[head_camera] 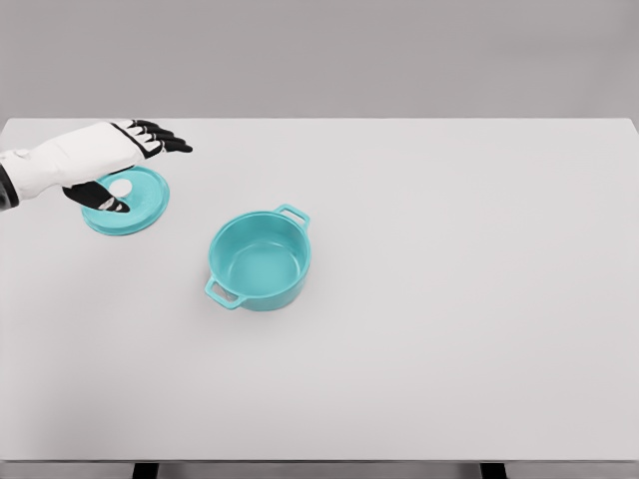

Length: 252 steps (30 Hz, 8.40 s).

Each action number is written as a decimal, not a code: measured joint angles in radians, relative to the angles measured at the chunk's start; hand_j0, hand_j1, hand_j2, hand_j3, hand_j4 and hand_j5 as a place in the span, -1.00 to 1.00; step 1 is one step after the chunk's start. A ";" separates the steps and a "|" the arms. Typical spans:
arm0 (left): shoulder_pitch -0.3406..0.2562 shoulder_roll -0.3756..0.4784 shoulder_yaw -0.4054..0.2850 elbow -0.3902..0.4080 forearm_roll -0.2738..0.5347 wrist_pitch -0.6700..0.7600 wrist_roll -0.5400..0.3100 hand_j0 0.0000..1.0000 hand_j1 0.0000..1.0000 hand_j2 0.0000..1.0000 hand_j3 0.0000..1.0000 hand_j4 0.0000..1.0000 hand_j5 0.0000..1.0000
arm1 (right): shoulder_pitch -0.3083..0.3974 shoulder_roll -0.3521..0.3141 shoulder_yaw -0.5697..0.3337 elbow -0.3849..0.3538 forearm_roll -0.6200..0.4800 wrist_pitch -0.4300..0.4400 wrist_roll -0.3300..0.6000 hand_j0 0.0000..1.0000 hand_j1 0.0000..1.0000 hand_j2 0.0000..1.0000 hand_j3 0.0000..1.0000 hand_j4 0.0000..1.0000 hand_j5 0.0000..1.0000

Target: Cover the pot with left arm

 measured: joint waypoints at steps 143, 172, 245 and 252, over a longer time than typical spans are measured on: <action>-0.511 -0.075 -0.688 0.728 0.042 0.053 0.000 -0.19 -0.19 -0.19 -0.19 -0.19 -0.19 | 0.005 0.000 0.000 0.001 0.000 0.000 -0.006 1.00 1.00 1.00 1.00 1.00 1.00; -0.563 0.009 -0.691 0.502 0.109 0.001 0.000 -0.23 -0.23 -0.23 -0.23 -0.23 -0.23 | 0.005 0.000 0.000 0.001 0.000 0.000 -0.007 1.00 1.00 1.00 1.00 1.00 1.00; -0.454 0.059 -0.768 -0.129 0.197 0.000 0.000 0.52 0.52 0.52 0.52 0.52 0.52 | 0.005 0.000 0.000 0.001 0.000 0.000 -0.007 1.00 1.00 1.00 1.00 1.00 1.00; -0.457 0.044 -0.768 -0.130 0.197 0.000 0.000 0.53 0.53 0.53 0.53 0.53 0.53 | 0.005 0.000 0.000 0.001 0.000 0.000 -0.006 1.00 1.00 1.00 1.00 1.00 1.00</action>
